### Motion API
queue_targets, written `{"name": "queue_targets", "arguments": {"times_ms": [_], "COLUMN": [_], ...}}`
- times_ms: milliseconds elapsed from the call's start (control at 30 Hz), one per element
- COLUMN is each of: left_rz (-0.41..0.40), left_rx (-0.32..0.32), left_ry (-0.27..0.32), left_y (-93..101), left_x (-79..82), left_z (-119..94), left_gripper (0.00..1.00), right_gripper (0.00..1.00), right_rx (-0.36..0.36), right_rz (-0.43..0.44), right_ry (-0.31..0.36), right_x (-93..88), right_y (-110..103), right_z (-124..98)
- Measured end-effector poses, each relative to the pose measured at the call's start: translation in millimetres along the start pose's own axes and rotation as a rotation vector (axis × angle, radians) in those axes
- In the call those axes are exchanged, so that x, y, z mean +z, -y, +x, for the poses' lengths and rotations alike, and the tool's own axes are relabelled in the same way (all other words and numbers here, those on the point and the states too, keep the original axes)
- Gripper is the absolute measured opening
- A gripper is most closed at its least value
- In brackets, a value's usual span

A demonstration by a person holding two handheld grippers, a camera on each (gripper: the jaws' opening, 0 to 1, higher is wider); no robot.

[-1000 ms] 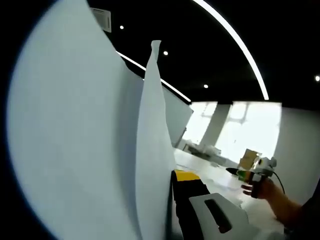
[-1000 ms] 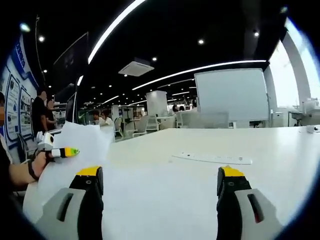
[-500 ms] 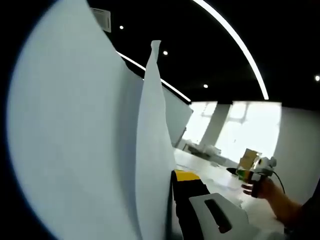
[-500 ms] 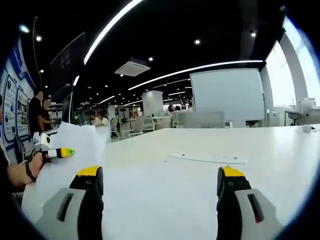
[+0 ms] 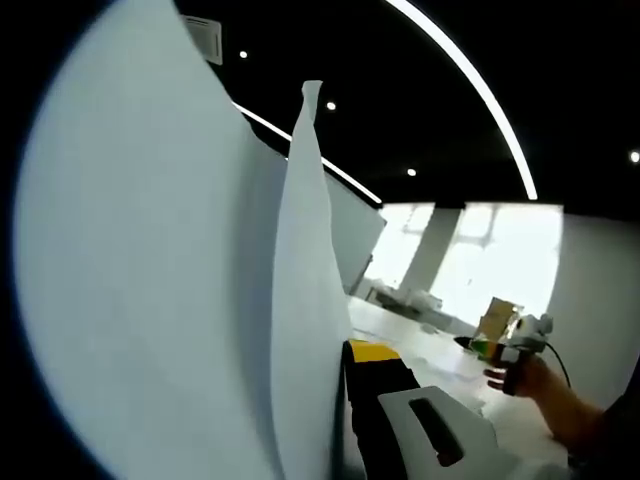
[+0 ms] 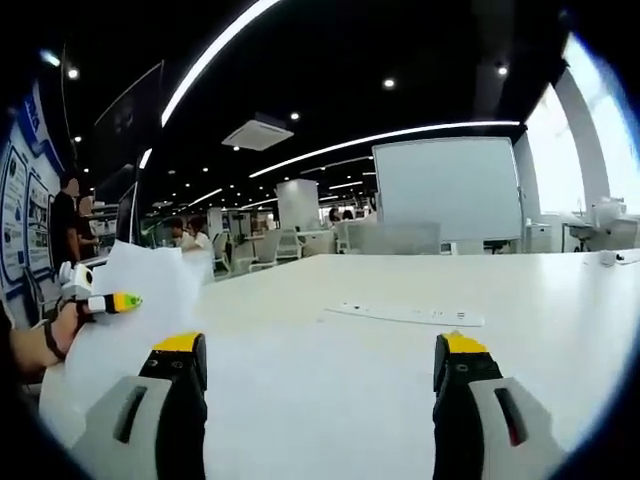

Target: Organize the stack of printing papers by aligning and flattening the scattered papers on the table

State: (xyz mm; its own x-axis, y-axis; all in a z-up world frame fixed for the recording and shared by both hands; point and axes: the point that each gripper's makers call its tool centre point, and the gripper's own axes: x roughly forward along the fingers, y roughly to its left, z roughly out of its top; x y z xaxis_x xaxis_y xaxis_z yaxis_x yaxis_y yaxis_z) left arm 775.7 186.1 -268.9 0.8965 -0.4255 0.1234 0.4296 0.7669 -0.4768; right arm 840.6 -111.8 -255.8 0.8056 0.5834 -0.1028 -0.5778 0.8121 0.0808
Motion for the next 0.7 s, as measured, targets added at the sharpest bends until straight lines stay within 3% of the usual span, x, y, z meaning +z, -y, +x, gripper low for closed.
{"name": "queue_targets", "arguments": {"times_ms": [700], "left_rz": [-0.004], "left_rx": [0.005], "left_ry": [0.004], "left_y": [-2.5], "left_x": [0.7], "left_z": [-0.5], "left_gripper": [0.06], "right_gripper": [0.89], "right_rx": [-0.009], "right_rz": [-0.002], "right_ry": [-0.022], "right_x": [-5.3], "right_y": [-0.4], "right_z": [0.7]}}
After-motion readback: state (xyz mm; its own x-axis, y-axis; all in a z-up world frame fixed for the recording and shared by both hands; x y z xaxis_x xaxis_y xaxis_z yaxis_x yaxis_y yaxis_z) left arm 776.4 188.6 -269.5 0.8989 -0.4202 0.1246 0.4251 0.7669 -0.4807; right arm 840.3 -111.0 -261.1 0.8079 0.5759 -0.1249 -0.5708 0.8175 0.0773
